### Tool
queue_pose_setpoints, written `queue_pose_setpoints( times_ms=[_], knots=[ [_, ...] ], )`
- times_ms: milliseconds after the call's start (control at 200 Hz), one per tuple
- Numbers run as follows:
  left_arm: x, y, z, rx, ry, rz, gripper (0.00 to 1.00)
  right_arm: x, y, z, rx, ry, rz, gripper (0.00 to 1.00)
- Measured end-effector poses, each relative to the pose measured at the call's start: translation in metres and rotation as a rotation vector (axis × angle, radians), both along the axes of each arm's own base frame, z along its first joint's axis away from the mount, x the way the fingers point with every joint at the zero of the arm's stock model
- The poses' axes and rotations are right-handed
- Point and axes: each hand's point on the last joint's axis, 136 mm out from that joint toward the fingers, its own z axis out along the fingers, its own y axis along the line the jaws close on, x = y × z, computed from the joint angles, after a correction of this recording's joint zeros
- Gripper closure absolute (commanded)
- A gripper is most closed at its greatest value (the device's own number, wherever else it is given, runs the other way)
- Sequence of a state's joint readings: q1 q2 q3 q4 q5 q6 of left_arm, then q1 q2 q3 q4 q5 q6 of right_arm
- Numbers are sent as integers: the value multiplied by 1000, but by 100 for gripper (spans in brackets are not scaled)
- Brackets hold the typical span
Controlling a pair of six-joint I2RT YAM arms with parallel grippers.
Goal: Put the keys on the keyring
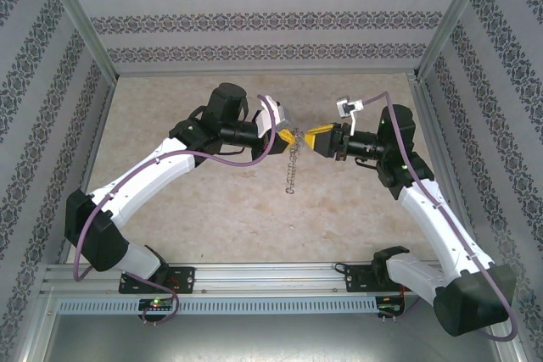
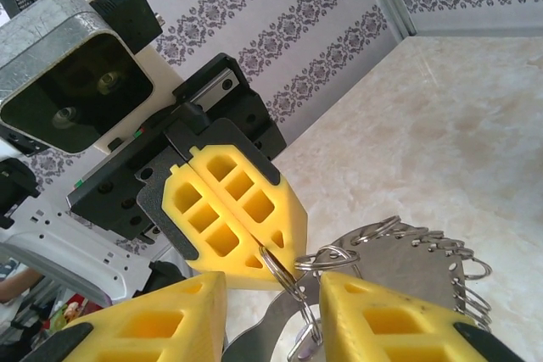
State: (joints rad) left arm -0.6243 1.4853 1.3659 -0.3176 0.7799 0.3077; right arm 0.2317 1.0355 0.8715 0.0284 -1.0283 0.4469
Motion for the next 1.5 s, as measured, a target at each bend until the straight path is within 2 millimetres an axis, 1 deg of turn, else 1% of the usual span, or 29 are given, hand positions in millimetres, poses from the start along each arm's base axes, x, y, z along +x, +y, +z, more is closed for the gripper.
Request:
queue_pose_setpoints(
  times_ms=[235, 445, 565, 664, 789, 914, 1069, 1169, 1409, 1499],
  knots=[
    [-2, 1, -3, 7, 15, -5, 100, -8, 8, 0, 4, -1, 48, 67],
    [-2, 0, 0, 5, 13, -6, 100, -4, 12, -8, -1, 30, 63, 67],
    [-3, 0, 1, 5, 18, -11, 100, -3, 12, -10, -4, 34, 63, 65],
    [-4, 0, 1, 2, 19, -17, 100, -2, 13, -12, -6, 34, 62, 59],
    [-5, 0, 1, 0, 21, -22, 100, 0, 13, -13, -8, 39, 60, 59],
    [-6, 0, 1, 1, 27, -25, 100, 2, 13, -13, -9, 40, 60, 63],
    [-5, -1, 1, 0, 28, -28, 100, 4, 14, -11, -8, 27, 65, 72],
    [-5, -1, 1, 2, 30, -28, 100, 2, 16, -9, -9, 14, 73, 73],
    [-5, -1, 1, 2, 32, -29, 100, -2, 19, -9, -11, 9, 95, 73],
    [-5, -2, 2, 1, 32, -31, 100, -2, 19, -9, -13, 4, 95, 80]
  ],
)
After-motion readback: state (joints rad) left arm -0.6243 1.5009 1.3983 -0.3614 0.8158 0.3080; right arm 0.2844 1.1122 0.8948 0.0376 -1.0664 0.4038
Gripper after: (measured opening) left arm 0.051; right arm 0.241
